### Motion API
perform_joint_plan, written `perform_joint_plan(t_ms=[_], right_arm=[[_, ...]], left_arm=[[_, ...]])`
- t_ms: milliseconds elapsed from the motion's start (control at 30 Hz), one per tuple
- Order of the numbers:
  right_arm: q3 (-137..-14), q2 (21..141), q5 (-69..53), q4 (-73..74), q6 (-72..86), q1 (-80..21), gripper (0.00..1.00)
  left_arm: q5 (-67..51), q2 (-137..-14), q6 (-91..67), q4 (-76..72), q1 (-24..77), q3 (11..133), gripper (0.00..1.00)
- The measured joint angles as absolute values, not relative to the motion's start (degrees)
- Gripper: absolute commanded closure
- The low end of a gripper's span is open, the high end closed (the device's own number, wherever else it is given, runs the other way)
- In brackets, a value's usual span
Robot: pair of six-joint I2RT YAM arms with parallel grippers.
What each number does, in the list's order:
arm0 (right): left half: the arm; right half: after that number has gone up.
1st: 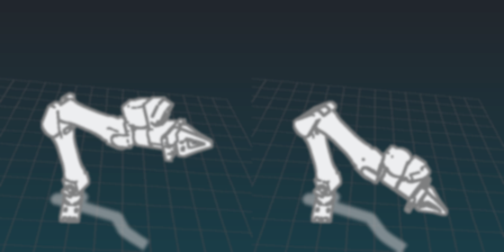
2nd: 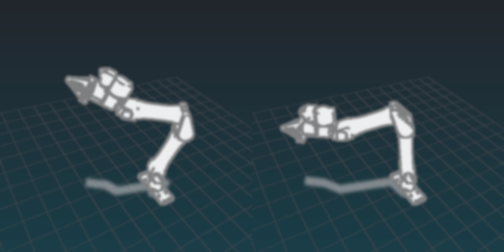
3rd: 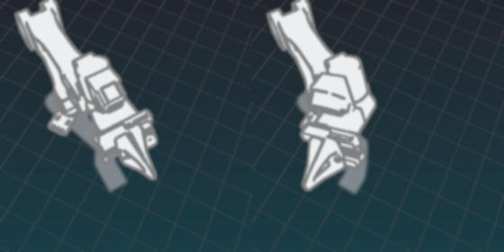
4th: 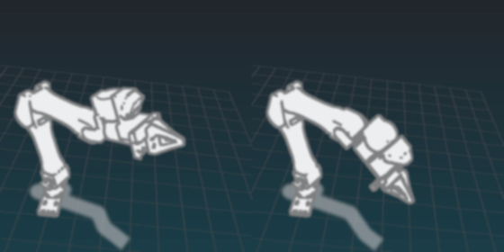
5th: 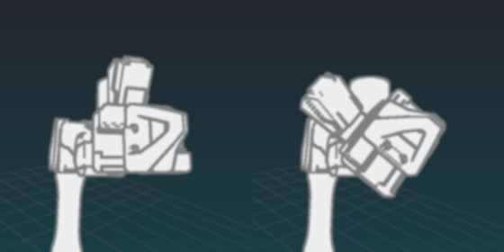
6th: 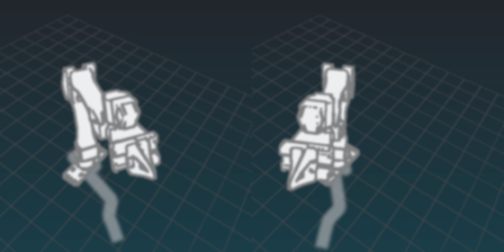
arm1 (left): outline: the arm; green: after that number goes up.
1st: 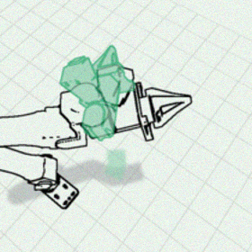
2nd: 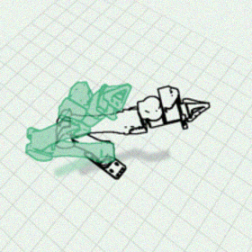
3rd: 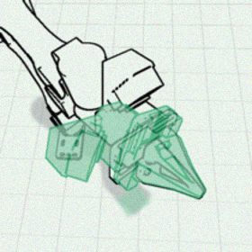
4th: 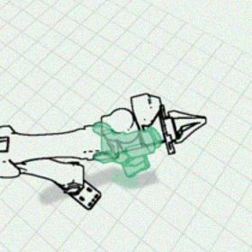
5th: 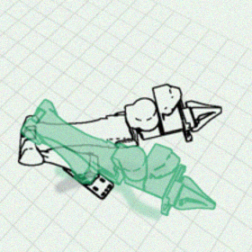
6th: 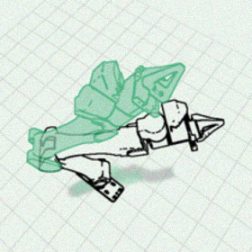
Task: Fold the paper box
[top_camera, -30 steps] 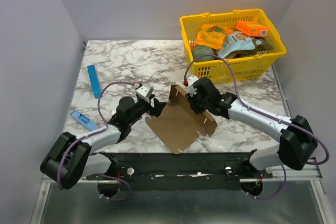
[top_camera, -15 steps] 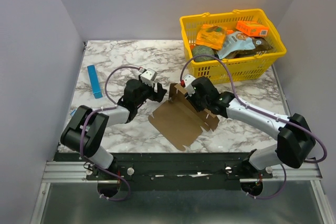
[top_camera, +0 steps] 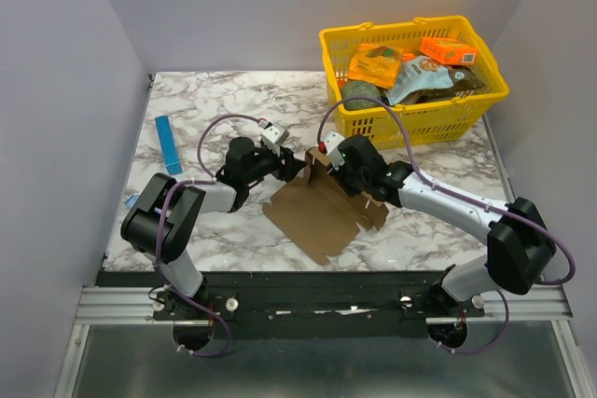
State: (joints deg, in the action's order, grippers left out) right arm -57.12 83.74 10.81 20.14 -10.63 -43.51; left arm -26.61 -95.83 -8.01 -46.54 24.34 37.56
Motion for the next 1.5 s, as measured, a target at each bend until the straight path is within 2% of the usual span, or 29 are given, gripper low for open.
perform_joint_plan(t_ms=[367, 700, 900, 1000, 1233, 1500], right_arm=[[-57.12, 83.90, 10.90, 19.44, -10.68, -43.51, 0.82], [-57.12, 84.12, 10.87, 18.72, -11.42, -43.51, 0.82], [-57.12, 84.44, 10.81, 17.76, -11.66, -43.51, 0.82], [-57.12, 84.47, 10.74, 17.58, -11.68, -43.51, 0.82], [-57.12, 84.47, 10.48, 17.58, -11.66, -43.51, 0.82], [-57.12, 84.42, 10.48, 16.99, -11.46, -43.38, 0.82]], left_arm=[[-29.45, -99.24, -7.77, -47.18, 25.17, 40.18, 0.40], [-29.47, -101.27, -6.76, -49.25, 26.57, 40.95, 0.40], [-29.61, -102.54, -6.28, -50.19, 26.89, 41.89, 0.45], [-29.87, -102.85, -6.26, -51.00, 27.14, 41.89, 0.54], [-30.09, -103.70, -6.50, -51.86, 27.29, 42.46, 0.83], [-25.76, -103.98, -5.41, -52.42, 28.58, 42.44, 0.97]])
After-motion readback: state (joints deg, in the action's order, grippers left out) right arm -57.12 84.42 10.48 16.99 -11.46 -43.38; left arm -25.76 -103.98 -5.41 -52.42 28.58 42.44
